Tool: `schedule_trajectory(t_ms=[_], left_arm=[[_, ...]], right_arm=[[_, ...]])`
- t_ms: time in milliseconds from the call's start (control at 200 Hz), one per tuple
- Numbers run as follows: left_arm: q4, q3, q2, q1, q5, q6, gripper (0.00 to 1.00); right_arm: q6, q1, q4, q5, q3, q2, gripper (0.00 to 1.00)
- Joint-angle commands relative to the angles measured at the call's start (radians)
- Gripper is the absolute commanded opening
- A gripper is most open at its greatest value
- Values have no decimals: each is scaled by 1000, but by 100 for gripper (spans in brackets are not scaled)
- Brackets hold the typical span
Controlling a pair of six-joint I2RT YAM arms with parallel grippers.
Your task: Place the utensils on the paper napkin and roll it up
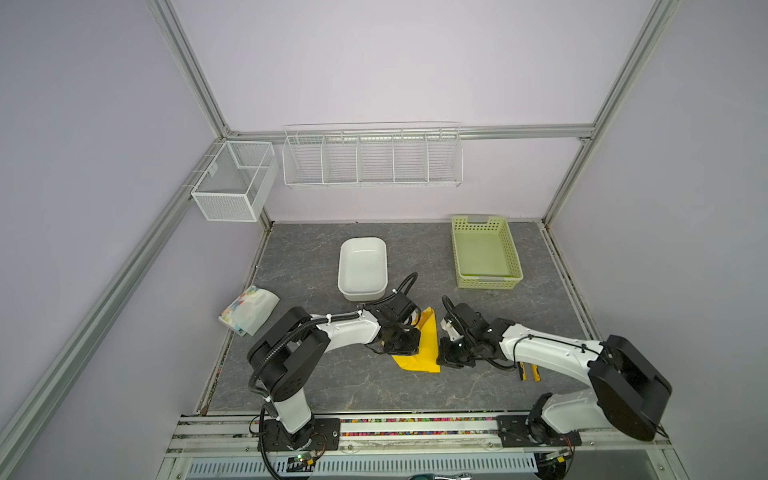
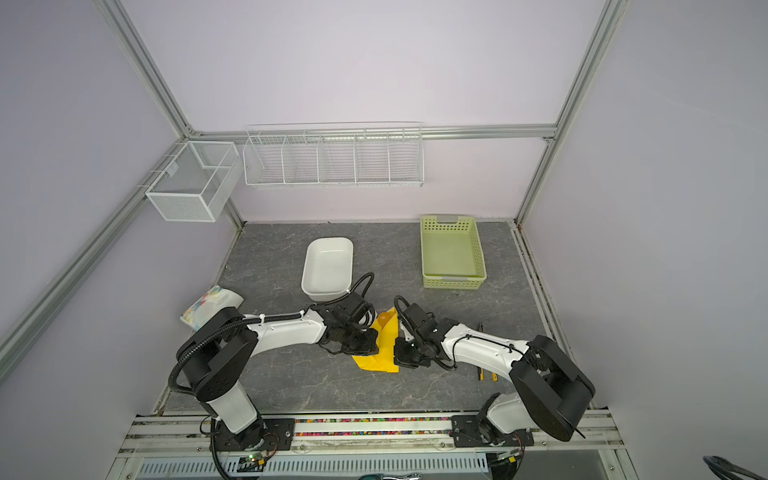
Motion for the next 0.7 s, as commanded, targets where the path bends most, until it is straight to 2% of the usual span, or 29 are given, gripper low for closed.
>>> schedule_trajectory(t_ms=[0,220,695], left_arm=[[-82,-27,26,3,-75,16,0],[-81,-30,26,3,-74,16,0],[-79,-34,24,3,-76,10,0]], right_arm=[[-21,-8,0,2,11,40,7],[-30,-18,-1,12,-13,95,7],[-38,-28,-18,11,48,46,7]])
